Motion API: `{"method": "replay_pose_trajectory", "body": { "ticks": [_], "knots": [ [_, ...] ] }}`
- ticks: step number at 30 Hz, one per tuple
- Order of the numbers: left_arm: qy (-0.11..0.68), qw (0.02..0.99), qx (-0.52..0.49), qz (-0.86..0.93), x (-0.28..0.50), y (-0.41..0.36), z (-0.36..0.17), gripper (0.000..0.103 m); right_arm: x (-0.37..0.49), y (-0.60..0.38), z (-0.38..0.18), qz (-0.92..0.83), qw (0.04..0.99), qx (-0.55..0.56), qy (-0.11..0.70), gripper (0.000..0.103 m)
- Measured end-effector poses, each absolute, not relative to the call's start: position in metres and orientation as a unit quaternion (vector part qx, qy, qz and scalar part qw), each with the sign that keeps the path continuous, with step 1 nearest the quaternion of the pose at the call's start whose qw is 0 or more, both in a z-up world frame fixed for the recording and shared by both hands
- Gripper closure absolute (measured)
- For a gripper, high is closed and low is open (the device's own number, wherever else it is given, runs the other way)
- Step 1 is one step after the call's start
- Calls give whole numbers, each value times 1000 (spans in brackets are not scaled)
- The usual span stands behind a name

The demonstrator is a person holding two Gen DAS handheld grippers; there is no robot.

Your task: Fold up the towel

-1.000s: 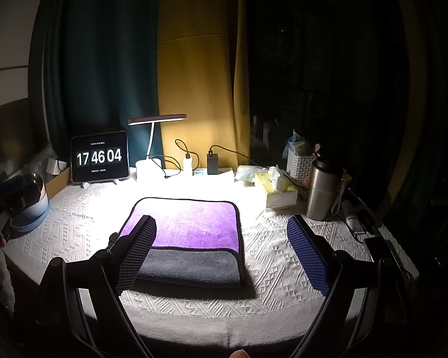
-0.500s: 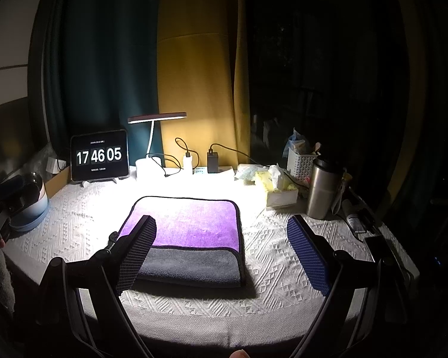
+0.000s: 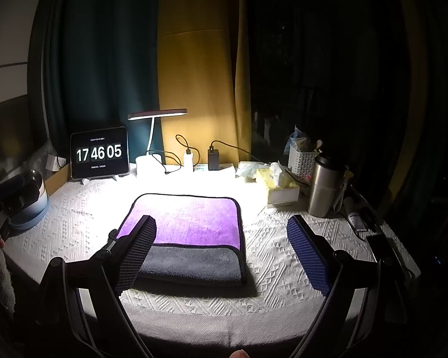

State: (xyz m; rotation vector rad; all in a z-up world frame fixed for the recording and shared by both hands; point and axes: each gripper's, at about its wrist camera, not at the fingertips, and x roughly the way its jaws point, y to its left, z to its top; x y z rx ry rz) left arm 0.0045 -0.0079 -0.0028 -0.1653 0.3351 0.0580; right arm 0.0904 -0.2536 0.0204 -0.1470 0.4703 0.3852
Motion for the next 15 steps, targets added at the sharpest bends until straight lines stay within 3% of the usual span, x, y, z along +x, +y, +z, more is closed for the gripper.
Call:
{"method": "replay_pose_trajectory", "body": {
  "ticks": [15],
  "knots": [
    [160,983,-84,27,2,-7,-3,1,90,-253,21,190,951,-73,232,12]
  ]
}}
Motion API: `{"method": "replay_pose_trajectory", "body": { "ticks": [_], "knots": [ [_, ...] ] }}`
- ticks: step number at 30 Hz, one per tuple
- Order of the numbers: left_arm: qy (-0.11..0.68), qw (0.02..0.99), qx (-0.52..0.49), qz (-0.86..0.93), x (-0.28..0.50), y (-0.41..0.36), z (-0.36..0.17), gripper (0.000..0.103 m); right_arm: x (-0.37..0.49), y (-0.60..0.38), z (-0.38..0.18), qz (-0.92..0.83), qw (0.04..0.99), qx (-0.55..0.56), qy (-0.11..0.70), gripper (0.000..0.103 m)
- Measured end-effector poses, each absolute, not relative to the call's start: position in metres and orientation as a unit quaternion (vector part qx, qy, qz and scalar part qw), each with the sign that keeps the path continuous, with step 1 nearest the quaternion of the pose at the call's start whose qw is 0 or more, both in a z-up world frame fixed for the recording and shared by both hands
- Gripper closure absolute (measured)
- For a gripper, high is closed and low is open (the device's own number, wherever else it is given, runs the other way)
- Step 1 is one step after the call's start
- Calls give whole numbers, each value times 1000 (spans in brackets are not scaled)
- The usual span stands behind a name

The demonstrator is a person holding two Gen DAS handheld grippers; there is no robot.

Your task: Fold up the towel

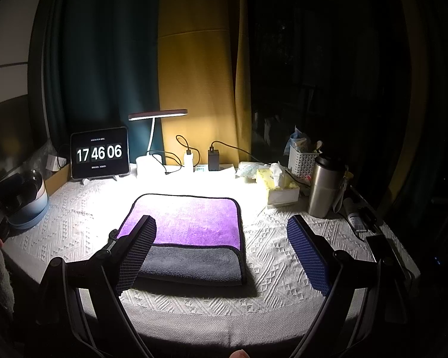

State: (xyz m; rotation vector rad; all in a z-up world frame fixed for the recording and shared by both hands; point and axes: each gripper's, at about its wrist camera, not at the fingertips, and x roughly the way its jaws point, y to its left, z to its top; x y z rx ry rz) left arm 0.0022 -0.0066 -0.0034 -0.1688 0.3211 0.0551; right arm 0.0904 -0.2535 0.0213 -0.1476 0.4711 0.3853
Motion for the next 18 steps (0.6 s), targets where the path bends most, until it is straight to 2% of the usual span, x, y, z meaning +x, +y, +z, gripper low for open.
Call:
{"method": "replay_pose_trajectory", "body": {
  "ticks": [18],
  "knots": [
    [171,981,-88,29,9,-6,-7,1,97,-249,13,191,948,-74,242,12]
  ]
}}
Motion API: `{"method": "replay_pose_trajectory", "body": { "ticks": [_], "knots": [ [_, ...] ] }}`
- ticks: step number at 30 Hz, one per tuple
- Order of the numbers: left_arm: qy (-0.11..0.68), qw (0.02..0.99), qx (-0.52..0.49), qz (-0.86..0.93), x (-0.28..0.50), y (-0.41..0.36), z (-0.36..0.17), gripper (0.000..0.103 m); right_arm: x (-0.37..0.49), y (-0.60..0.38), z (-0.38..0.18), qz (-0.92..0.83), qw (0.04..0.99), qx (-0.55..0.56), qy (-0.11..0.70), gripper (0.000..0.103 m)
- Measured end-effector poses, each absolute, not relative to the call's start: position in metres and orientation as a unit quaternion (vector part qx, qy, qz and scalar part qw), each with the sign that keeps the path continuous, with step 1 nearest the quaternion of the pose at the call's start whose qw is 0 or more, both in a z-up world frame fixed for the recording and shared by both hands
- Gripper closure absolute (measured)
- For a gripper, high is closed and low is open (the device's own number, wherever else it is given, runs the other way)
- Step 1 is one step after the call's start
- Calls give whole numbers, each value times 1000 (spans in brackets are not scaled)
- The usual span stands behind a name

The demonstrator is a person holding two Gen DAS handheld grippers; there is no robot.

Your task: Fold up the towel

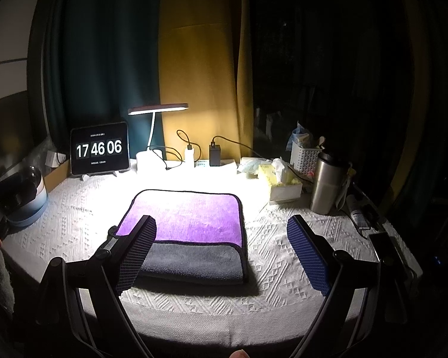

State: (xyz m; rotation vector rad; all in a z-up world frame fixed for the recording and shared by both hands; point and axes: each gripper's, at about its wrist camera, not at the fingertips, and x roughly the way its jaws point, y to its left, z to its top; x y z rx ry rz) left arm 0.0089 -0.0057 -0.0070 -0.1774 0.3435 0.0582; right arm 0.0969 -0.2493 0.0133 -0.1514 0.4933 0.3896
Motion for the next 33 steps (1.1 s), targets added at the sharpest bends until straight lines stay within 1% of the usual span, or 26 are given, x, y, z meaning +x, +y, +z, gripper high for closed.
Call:
{"method": "replay_pose_trajectory", "body": {
  "ticks": [11,27,30,33],
  "knots": [
    [213,972,-97,28,39,1,-31,1,124,-247,-8,196,939,-67,275,12],
    [312,942,-112,41,107,10,-92,2,186,-245,-59,206,913,-69,346,13],
    [327,937,-115,44,116,9,-101,3,195,-246,-66,212,908,-68,354,14],
    [340,932,-116,48,123,9,-109,8,203,-247,-73,217,905,-67,361,14]
  ]
}}
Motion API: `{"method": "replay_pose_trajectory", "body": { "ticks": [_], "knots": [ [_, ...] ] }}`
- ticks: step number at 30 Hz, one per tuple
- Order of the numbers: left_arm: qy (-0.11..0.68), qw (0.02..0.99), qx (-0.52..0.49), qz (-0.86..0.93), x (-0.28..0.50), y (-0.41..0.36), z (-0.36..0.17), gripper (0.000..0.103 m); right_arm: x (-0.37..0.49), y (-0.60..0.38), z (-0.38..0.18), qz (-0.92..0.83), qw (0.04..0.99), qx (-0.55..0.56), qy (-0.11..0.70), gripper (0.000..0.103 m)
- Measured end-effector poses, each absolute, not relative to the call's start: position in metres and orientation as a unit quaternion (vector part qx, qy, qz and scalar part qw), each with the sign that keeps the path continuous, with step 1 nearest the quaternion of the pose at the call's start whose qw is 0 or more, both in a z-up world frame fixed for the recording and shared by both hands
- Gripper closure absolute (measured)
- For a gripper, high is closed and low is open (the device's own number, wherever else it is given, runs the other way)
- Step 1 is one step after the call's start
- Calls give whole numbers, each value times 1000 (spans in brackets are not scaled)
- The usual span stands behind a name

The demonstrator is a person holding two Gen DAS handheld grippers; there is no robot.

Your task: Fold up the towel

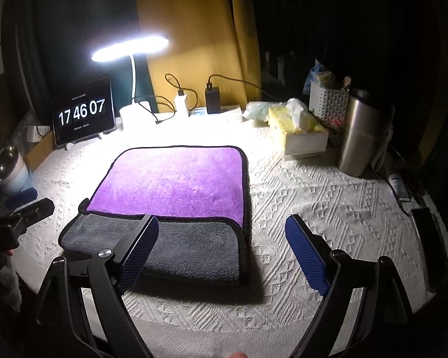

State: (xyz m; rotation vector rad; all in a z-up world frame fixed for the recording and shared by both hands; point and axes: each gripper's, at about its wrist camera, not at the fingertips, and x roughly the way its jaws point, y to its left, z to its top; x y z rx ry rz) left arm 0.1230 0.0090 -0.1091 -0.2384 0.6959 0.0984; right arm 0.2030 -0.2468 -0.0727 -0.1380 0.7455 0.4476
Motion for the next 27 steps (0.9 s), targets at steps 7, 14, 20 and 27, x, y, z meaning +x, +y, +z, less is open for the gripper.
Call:
{"method": "replay_pose_trajectory", "body": {
  "ticks": [7,14,20,27],
  "knots": [
    [369,919,-126,60,136,12,-130,12,225,-248,-90,224,895,-70,380,19],
    [397,905,-136,73,149,22,-153,23,243,-249,-107,230,884,-71,400,29],
    [420,892,-145,79,160,30,-170,29,255,-247,-124,239,874,-72,417,35],
    [438,885,-133,90,167,32,-184,38,265,-244,-144,247,863,-71,436,41]
  ]
}}
